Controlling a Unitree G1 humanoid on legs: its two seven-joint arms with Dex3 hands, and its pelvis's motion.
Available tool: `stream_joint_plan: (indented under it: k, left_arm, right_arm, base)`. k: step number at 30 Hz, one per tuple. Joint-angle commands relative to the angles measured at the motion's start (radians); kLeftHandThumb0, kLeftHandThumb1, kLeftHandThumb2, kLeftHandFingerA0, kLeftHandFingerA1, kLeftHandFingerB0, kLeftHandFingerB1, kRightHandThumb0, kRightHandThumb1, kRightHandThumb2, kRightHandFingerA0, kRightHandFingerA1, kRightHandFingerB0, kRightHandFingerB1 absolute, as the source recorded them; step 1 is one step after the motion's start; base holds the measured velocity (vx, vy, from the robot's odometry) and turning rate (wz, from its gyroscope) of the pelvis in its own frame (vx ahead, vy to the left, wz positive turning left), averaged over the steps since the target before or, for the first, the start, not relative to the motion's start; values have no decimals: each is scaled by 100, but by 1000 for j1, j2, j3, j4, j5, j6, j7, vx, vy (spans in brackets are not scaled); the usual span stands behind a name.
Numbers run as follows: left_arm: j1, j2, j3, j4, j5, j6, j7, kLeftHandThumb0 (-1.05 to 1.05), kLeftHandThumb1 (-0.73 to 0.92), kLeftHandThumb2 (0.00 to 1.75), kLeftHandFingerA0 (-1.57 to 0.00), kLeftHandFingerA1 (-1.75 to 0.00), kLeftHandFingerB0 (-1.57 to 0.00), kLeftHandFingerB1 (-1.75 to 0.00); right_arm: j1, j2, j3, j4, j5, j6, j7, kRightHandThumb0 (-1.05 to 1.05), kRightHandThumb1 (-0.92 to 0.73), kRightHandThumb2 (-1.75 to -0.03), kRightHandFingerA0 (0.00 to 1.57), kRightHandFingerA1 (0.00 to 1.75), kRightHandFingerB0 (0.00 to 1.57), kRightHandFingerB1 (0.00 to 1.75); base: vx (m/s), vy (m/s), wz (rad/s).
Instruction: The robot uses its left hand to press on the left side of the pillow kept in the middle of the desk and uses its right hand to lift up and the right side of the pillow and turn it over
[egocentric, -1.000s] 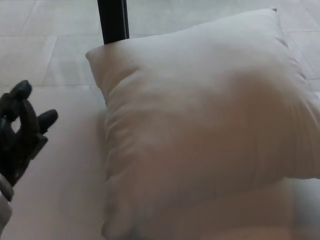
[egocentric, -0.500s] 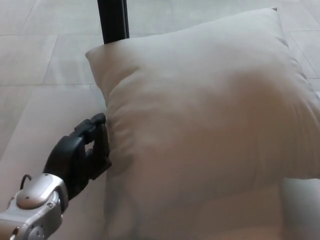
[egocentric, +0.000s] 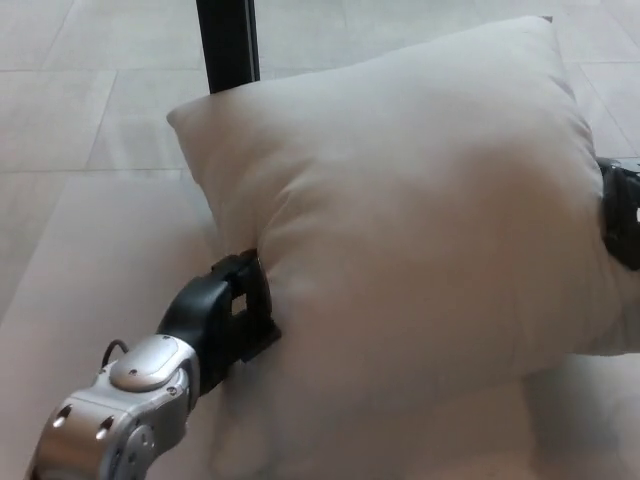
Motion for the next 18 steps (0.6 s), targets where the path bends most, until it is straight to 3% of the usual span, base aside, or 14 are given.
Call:
stream_joint_plan:
  k: [1, 2, 3, 4, 5, 6, 7, 8, 9, 12, 14, 15, 17, 18]
  left_arm:
    - [-17, -137, -66, 106, 49, 153, 76, -102, 89, 128, 0, -37, 0, -13]
    - [-24, -140, -84, 119, 64, 155, 74, -105, 91, 129, 0, -36, 0, -12]
    - [-25, -149, -102, 142, 81, 147, 73, -100, 85, 126, -6, -36, 0, -17]
    - [-24, -153, -111, 152, 93, 141, 75, -92, 92, 76, -9, -48, 0, 0]
    - [-25, -164, -121, 169, 110, 133, 86, -100, 80, 119, -19, -40, 0, -16]
    - [-26, -184, -117, 184, 116, 133, 101, -100, 78, 117, -19, -39, 0, -16]
    - [-23, -204, -116, 196, 125, 128, 115, -93, 69, 101, 0, -34, 0, 0]
    - [-23, -222, -116, 211, 134, 124, 126, -93, 69, 101, 0, -34, 0, 0]
    - [-28, -242, -112, 227, 142, 125, 137, -105, 76, 111, -11, -29, 0, -8]
    - [-4, -290, -98, 244, 148, 68, 134, -105, 69, 103, -1, -31, 0, -10]
    - [-20, -307, -134, 276, 199, 59, 164, -71, 68, 91, -11, -59, 0, 0]
    - [-53, -311, -166, 302, 232, 90, 176, -63, 71, 91, -25, -73, 0, 0]
    - [-68, -352, -172, 366, 243, -1, 171, -52, 79, 102, -43, -87, 0, -27]
    - [-55, -349, -201, 360, 228, -60, 104, -67, 92, 69, -42, -117, -18, -63]
  right_arm:
    - [-87, 141, 114, -82, -16, 104, -8, -98, -91, -68, 46, 41, 31, 32]
    - [-95, 155, 126, -91, -19, 111, -8, -98, -91, -68, 47, 43, 32, 32]
    - [-101, 175, 147, -102, -24, 110, -4, -93, -69, -112, 40, 55, 25, 47]
    - [-104, 186, 155, -107, -29, 112, -6, -99, -91, -68, 50, 46, 33, 33]
    - [-111, 207, 167, -114, -31, 115, -9, -105, -74, -116, 46, 56, 28, 46]
    - [-117, 227, 178, -121, -27, 118, -2, -95, -69, -113, 43, 57, 25, 46]
    - [-122, 244, 204, -136, -31, 121, 10, -98, -91, -68, 48, 48, 31, 32]
    - [-123, 258, 226, -153, -36, 127, 14, -98, -91, -68, 48, 48, 31, 32]
    - [-123, 272, 237, -166, -30, 136, 20, -93, -69, -111, 42, 57, 22, 46]
    - [-139, 303, 300, -186, -39, 169, 46, -96, -68, -111, 39, 57, 19, 46]
    - [-141, 309, 343, -194, -44, 182, 74, -96, -90, -68, 40, 48, 19, 33]
    - [-135, 308, 369, -200, -42, 171, 104, -96, -89, -68, 36, 50, 16, 33]
    - [-126, 322, 421, -196, -52, 185, 110, -99, -85, -66, 36, 49, 18, 31]
    - [-123, 313, 465, -201, -67, 196, 125, -96, -84, -66, 36, 54, 14, 34]
  base:
    - [0, 0, 0]
    - [0, 0, 0]
    - [0, 0, 0]
    - [0, 0, 0]
    - [0, 0, 0]
    - [0, 0, 0]
    - [0, 0, 0]
    - [0, 0, 0]
    - [0, 0, 0]
    - [0, 0, 0]
    - [0, 0, 0]
    - [0, 0, 0]
    - [0, 0, 0]
    - [0, 0, 0]
